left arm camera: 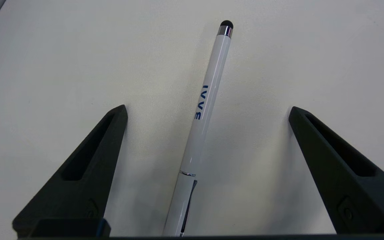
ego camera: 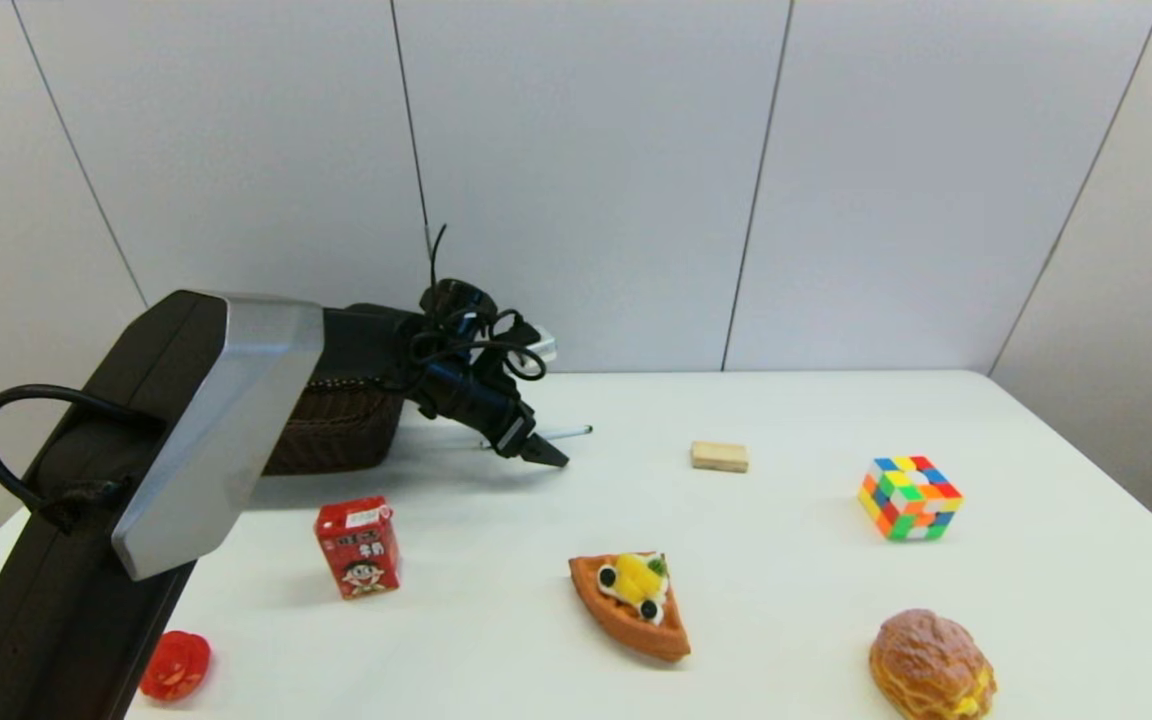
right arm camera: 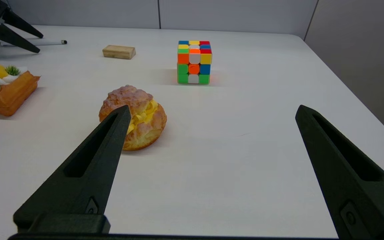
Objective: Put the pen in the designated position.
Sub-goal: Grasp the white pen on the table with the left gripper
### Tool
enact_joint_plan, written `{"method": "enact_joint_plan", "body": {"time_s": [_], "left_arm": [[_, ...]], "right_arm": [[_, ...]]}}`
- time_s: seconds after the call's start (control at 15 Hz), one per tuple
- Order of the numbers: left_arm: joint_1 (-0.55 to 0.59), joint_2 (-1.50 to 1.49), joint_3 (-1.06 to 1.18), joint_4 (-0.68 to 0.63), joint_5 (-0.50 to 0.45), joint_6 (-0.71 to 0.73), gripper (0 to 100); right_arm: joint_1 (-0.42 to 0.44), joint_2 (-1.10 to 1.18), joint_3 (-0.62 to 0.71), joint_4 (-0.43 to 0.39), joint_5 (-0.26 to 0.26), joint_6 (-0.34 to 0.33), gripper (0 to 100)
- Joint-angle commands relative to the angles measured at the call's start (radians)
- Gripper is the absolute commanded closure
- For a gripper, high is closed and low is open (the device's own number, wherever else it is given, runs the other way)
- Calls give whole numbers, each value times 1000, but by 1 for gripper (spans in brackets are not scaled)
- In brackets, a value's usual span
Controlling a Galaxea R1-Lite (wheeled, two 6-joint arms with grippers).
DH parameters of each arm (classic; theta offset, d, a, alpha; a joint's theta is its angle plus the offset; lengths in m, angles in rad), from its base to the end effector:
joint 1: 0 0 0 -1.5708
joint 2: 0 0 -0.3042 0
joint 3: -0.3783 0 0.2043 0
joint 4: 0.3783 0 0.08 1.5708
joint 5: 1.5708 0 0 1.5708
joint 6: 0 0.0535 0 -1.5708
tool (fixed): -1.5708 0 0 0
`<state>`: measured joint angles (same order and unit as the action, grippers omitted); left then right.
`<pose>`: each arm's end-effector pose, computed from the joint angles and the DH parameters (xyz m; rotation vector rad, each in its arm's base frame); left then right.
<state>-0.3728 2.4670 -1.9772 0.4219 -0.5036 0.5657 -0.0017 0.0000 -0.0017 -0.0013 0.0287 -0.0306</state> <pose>0.4733 -0.2128 0.0670 0.4293 0.6796 -1.0521 0.0190 0.0015 0.0762 -0.0306 -0.0034 0.0270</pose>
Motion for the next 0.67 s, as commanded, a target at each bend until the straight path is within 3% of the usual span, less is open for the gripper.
{"method": "enact_joint_plan", "body": {"time_s": [0.07, 0.13, 0.67], "left_arm": [[2, 3, 0, 3, -3, 3, 0], [2, 3, 0, 5, -3, 5, 100], [2, 3, 0, 3, -3, 6, 100]], "right_arm": [[0, 0, 0, 0, 0, 0, 0], [0, 0, 0, 0, 0, 0, 0], [0, 0, 0, 0, 0, 0, 0]]}}
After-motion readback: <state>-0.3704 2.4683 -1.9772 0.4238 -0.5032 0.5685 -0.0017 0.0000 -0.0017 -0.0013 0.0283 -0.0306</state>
